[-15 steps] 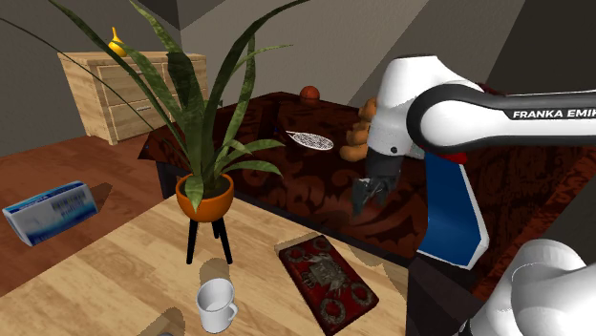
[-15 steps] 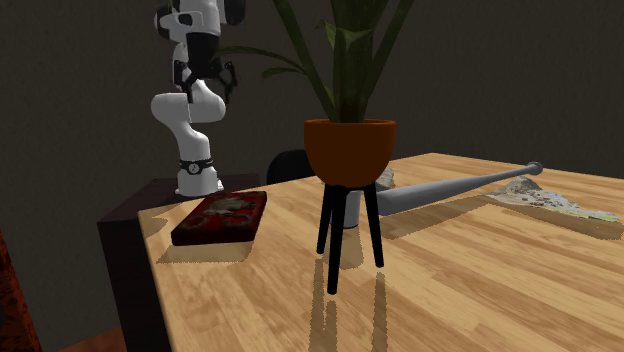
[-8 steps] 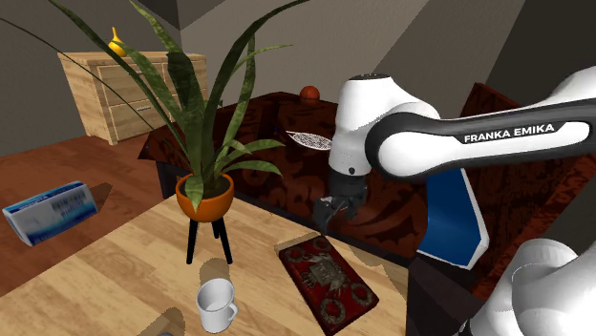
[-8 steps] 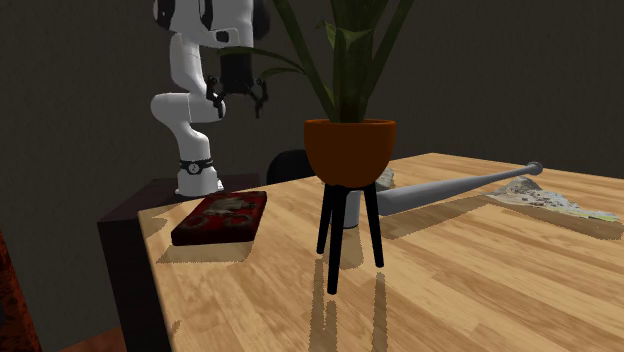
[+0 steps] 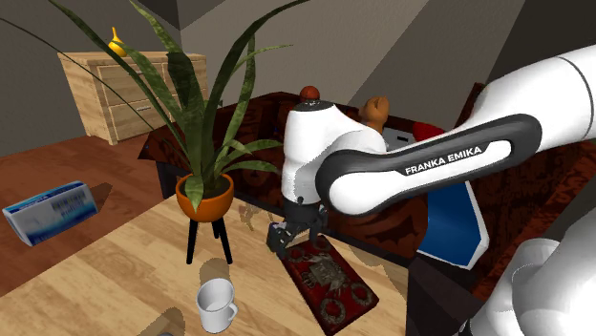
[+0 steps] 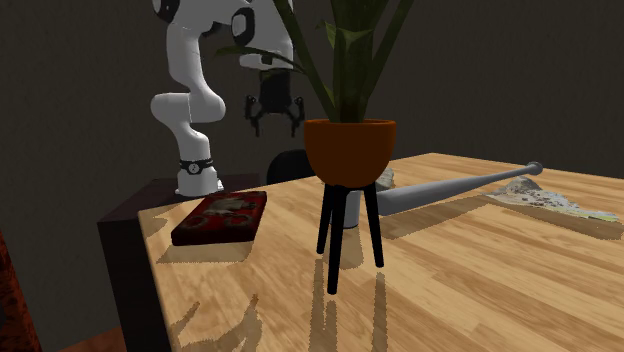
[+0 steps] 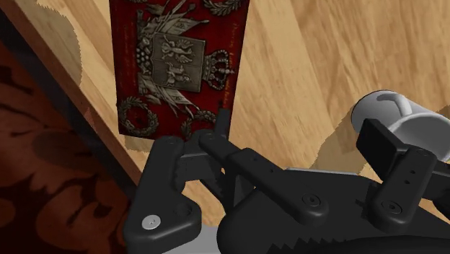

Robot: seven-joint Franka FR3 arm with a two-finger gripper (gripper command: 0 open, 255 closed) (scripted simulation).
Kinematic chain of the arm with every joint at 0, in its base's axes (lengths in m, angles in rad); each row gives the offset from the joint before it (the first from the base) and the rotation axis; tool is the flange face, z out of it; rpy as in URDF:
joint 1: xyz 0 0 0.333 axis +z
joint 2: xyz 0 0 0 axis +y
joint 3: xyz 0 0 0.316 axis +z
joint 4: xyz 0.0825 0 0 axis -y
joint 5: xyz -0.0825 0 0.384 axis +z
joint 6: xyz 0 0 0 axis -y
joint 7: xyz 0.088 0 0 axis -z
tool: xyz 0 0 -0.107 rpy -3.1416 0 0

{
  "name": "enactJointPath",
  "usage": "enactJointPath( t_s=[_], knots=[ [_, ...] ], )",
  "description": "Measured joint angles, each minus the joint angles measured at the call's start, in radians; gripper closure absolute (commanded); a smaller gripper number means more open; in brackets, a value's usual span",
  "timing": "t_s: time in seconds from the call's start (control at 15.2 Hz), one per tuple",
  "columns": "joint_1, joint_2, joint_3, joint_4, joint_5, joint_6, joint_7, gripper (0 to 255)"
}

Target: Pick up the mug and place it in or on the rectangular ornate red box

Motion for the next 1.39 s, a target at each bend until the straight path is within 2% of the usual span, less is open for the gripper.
enactJointPath(
  t_s=[0.26, 0.53, 0.99, 1.19, 1.39],
  knots=[
    [0.020, 0.172, 0.047, 0.118, -0.093, 0.035, 0.126, 0],
    [0.065, 0.330, 0.061, 0.231, -0.191, 0.050, 0.238, 0],
    [0.200, 0.626, 0.030, 0.520, -0.346, 0.011, 0.393, 0],
    [0.271, 0.750, 0.009, 0.674, -0.389, -0.030, 0.436, 0],
    [0.297, 0.809, -0.005, 0.731, -0.408, -0.032, 0.449, 0]
  ],
)
